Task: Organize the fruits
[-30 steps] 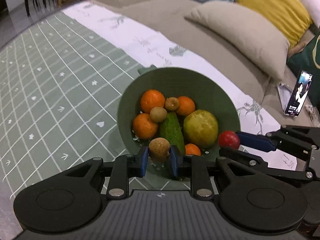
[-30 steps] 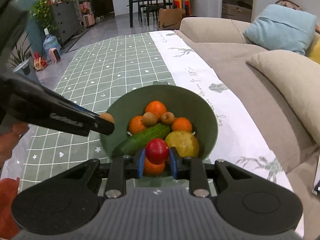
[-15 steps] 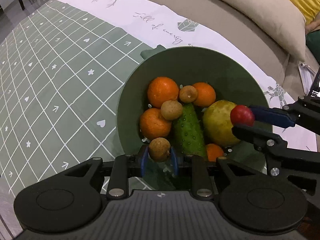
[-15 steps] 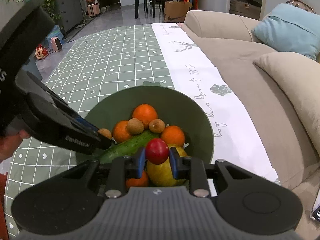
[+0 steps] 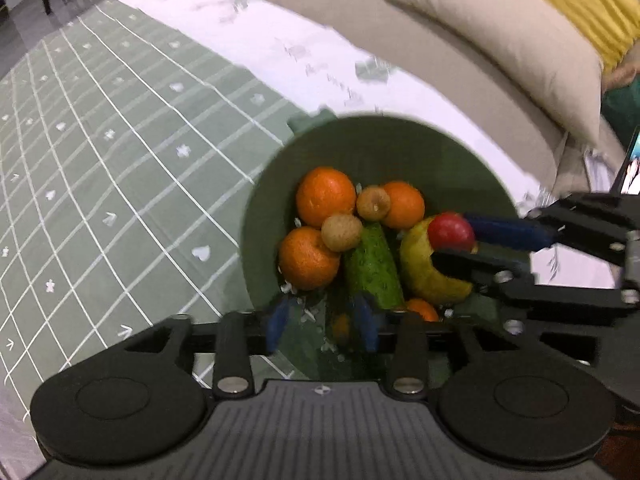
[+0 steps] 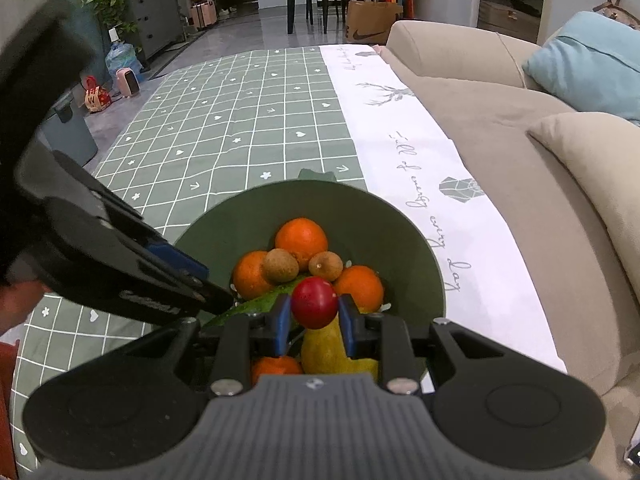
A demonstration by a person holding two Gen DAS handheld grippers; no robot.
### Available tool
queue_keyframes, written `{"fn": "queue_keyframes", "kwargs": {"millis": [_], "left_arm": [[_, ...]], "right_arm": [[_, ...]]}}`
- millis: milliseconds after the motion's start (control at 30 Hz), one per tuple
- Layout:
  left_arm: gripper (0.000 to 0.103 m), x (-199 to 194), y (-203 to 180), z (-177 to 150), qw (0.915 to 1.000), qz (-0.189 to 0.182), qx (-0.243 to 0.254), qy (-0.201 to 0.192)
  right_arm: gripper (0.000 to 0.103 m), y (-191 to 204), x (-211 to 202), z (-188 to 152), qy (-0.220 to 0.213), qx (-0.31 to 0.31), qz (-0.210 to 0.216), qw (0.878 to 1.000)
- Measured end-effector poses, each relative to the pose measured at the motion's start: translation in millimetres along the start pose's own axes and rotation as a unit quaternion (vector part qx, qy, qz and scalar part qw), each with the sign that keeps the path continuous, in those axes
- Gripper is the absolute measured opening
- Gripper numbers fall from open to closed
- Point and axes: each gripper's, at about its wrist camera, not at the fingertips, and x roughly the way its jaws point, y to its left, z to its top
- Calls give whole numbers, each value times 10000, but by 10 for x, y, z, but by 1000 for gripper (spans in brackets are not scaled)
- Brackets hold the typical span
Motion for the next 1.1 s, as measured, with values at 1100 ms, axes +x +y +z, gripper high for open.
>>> {"fn": "queue_keyframes", "kwargs": {"millis": [1100], "left_arm": [[50, -700, 180, -423, 9920, 417, -608, -1021]], "right_arm": [[53, 164, 119, 203, 411, -268, -251, 9985]]}}
